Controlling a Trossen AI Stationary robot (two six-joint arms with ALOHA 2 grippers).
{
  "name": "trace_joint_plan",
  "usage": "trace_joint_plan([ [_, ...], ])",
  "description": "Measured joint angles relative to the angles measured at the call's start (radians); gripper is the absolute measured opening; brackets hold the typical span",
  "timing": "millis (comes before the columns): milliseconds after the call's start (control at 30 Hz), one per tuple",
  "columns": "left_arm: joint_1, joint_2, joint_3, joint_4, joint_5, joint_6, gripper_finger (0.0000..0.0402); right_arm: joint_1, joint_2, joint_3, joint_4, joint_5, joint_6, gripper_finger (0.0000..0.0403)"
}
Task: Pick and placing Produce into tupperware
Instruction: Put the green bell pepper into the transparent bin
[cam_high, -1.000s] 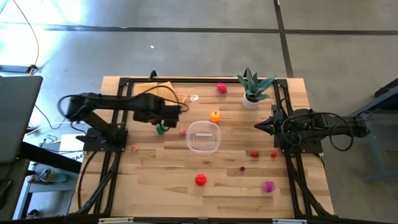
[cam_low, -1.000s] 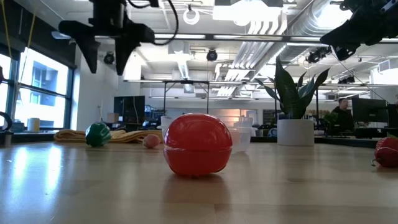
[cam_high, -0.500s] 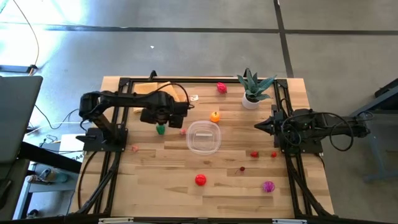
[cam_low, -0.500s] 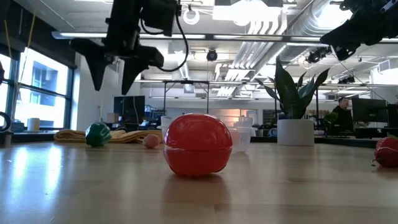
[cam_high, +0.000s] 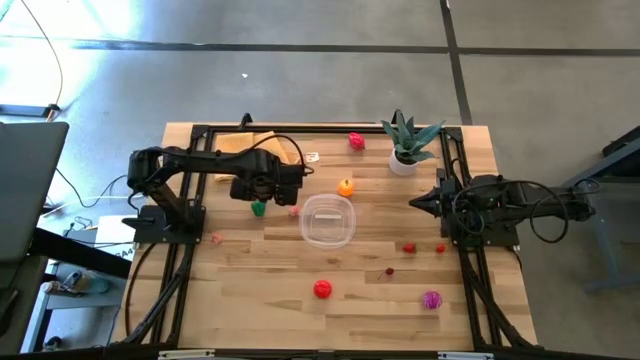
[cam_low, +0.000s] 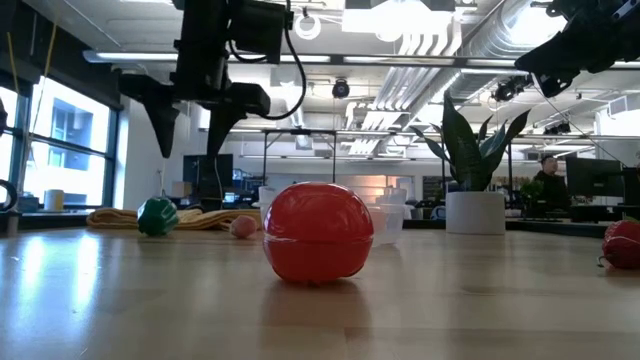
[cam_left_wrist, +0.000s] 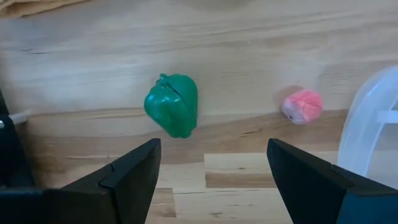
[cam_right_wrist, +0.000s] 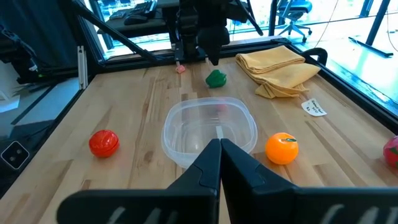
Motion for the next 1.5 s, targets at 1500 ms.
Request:
trace_joint_plan([
  [1500, 0.000, 0.000, 0.000, -0.025, -0.113, 0.202, 0.0285, 0.000, 0.000, 0.000, 0.000, 0.000, 0.000, 0.0000],
])
